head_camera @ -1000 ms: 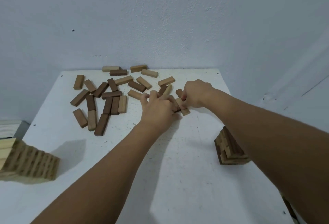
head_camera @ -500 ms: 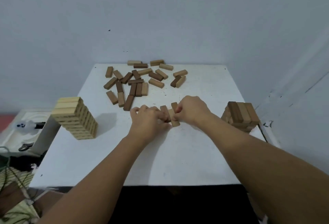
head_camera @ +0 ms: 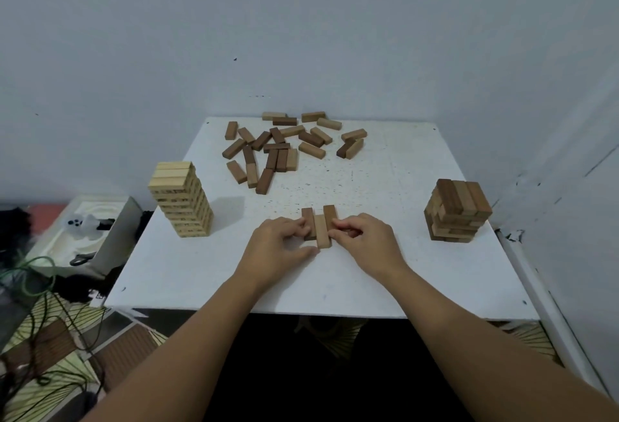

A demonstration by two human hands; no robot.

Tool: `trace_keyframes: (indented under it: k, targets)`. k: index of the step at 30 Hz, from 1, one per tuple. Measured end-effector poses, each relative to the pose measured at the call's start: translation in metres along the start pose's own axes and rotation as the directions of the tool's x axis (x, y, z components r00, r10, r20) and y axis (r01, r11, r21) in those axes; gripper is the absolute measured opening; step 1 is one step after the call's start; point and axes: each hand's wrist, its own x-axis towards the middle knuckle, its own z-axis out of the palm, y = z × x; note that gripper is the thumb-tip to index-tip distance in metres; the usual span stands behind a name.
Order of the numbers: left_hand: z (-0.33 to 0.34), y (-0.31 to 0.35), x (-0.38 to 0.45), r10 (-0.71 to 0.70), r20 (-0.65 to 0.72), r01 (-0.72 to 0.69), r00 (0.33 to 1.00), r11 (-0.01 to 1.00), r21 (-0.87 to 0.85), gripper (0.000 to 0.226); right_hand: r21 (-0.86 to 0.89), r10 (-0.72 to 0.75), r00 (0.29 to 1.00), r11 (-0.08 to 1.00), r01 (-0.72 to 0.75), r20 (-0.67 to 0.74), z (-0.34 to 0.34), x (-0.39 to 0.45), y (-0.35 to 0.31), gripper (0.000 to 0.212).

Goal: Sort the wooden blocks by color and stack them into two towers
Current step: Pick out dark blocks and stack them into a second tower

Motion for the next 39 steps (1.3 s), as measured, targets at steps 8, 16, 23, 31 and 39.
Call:
trace_keyframes:
  k: [8,16,23,31,39]
  targets:
    - [0.011,-0.006,-0.001,-0.031,-0.091,0.028,0.995,0.999,-0.040,0.032,-0.024,-0.063,0.998,0.998,0.063,-0.009,0.000,-0.001,0.007,0.014]
    - [0.016,-0.012,-0.001,-0.059,-0.120,0.050,0.991,0.995,-0.082,0.020,-0.007,-0.078,0.997,0.997,0.077,-0.017,0.000,-0.005,0.008,0.025]
    - [0.017,-0.012,-0.002,-0.064,-0.114,0.052,0.991,0.993,-0.107,0.027,-0.168,-0.139,0.990,0.976,0.136,-0.005,0.003,-0.004,0.007,0.043]
    - [0.015,-0.005,0.002,-0.172,-0.077,0.144,0.982,0.949,-0.281,0.022,-0.121,-0.109,0.994,0.987,0.107,-0.015,0.002,-0.003,0.006,0.035]
    - [0.004,0.022,0.015,-0.242,-0.012,0.239,0.970,0.964,-0.113,0.095,-0.041,-0.048,0.995,0.998,0.044,-0.090,0.004,-0.003,0.008,0.034]
